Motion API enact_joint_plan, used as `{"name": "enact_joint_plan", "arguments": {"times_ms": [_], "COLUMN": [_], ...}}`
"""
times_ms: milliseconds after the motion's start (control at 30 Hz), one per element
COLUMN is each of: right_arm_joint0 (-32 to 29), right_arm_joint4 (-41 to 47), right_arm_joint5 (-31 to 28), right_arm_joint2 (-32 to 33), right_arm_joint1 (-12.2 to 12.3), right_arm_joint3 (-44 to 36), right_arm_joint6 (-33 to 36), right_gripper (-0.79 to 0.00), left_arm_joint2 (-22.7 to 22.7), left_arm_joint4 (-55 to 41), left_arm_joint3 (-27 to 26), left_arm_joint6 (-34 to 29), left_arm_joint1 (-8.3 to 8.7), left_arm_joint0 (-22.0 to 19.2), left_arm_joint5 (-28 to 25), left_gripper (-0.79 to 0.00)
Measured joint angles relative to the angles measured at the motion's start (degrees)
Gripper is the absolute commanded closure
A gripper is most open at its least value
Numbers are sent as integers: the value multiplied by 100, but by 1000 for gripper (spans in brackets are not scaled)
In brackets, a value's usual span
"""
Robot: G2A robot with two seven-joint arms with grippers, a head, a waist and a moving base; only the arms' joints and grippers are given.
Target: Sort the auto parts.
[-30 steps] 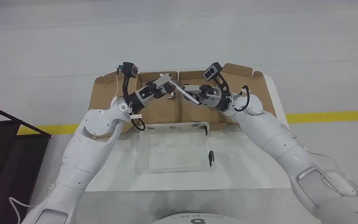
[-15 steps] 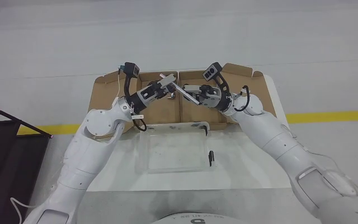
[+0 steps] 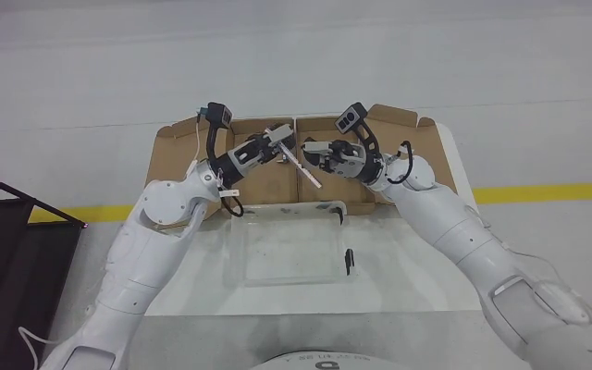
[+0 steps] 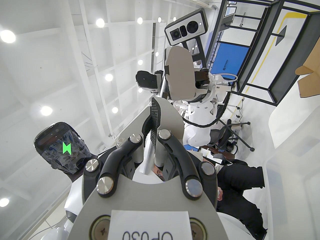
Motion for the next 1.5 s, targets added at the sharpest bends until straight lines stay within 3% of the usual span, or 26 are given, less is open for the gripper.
{"name": "enact_joint_plan", "arguments": {"times_ms": [67, 167, 533, 800, 833, 900, 933, 967, 1000, 1033, 1067, 1100, 1167, 1500], "right_arm_joint0": [0, 0, 0, 0, 0, 0, 0, 0, 0, 0, 0, 0, 0, 0], "right_arm_joint4": [0, 0, 0, 0, 0, 0, 0, 0, 0, 0, 0, 0, 0, 0], "right_arm_joint5": [0, 0, 0, 0, 0, 0, 0, 0, 0, 0, 0, 0, 0, 0], "right_arm_joint2": [0, 0, 0, 0, 0, 0, 0, 0, 0, 0, 0, 0, 0, 0], "right_arm_joint1": [0, 0, 0, 0, 0, 0, 0, 0, 0, 0, 0, 0, 0, 0], "right_arm_joint3": [0, 0, 0, 0, 0, 0, 0, 0, 0, 0, 0, 0, 0, 0], "right_arm_joint6": [0, 0, 0, 0, 0, 0, 0, 0, 0, 0, 0, 0, 0, 0], "right_gripper": [0, 0, 0, -9, -86, -363, -785, -785, -785, -785, -785, -785, -785, -785], "left_arm_joint2": [-2, -6, -91, -435, -521, -755, -865, -1021, -1140, -1257, -1416, -1543, -1765, -1759], "left_arm_joint4": [-8, -62, -132, -110, -98, -48, -41, -34, -41, -61, -70, -44, 4, 3], "left_arm_joint3": [-1, 7, 1, -299, -320, -356, -366, -378, -386, -396, -402, -403, -410, -412], "left_arm_joint6": [-21, -35, -29, -311, -369, -490, -527, -571, -606, -663, -771, -842, -923, -919], "left_arm_joint1": [-6, -16, -37, 29, 46, 91, 111, 136, 155, 174, 202, 223, 256, 255], "left_arm_joint0": [2, 9, 11, 349, 413, 592, 672, 784, 872, 959, 1073, 1155, 1305, 1308], "left_arm_joint5": [12, 68, 290, 135, 86, -52, -106, -182, -240, -294, -364, -416, -500, -500], "left_gripper": [-148, 0, 0, 0, 0, 0, 0, 0, -49, -262, -576, -785, -785, -785]}}
